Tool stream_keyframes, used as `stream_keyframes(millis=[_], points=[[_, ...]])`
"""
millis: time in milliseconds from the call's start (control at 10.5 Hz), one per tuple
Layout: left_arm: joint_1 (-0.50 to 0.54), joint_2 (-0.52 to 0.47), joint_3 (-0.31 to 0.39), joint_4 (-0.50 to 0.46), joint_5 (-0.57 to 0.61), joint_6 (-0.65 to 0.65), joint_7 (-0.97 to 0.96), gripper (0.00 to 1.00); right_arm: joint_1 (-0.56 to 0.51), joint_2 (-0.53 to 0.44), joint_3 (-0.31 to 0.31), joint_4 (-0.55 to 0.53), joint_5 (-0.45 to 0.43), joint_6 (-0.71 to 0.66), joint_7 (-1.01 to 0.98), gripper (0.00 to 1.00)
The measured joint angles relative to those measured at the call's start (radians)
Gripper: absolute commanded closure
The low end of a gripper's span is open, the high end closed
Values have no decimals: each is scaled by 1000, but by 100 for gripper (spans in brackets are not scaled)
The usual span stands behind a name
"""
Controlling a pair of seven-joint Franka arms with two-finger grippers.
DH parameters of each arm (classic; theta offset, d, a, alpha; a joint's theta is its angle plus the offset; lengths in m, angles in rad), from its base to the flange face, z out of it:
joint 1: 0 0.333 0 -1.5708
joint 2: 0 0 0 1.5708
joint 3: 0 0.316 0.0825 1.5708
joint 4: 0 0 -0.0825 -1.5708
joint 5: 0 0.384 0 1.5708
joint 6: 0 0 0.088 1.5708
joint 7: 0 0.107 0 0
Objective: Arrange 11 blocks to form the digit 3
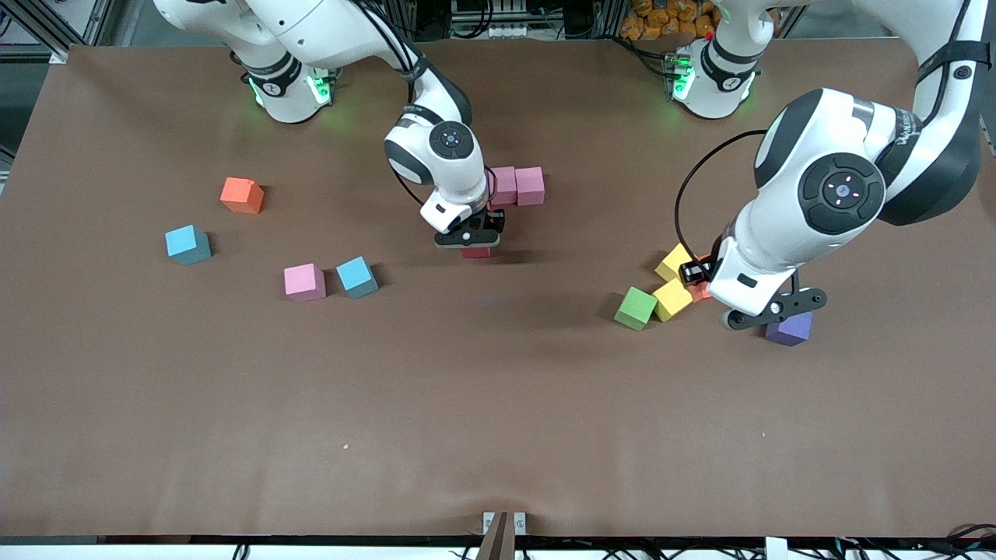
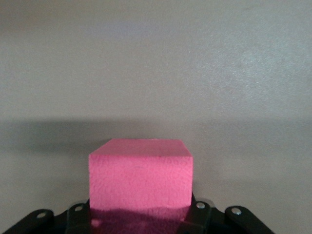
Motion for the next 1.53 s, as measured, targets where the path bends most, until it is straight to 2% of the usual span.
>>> stream_keyframes(millis=[382,477,573,1050,1336,1527], points=[[0,0,0,-2,-1,0,-14,91,0,5,0,0,0,5,4,66],[0,0,0,-3,-2,0,-15,91,0,5,0,0,0,5,4,40],[-1,0,0,-3,-2,0,-15,91,0,5,0,0,0,5,4,0],[-12,1,-1,-12,-4,0,-74,91,0,-2,0,10,0,-1,5,0],[-53,9,-3,-37,-36,1,-242,91,-6,-50,-1,21,0,-24,5,0],[-85,18,-5,-63,-45,10,-360,91,-56,-112,-5,27,-1,-68,-15,0]])
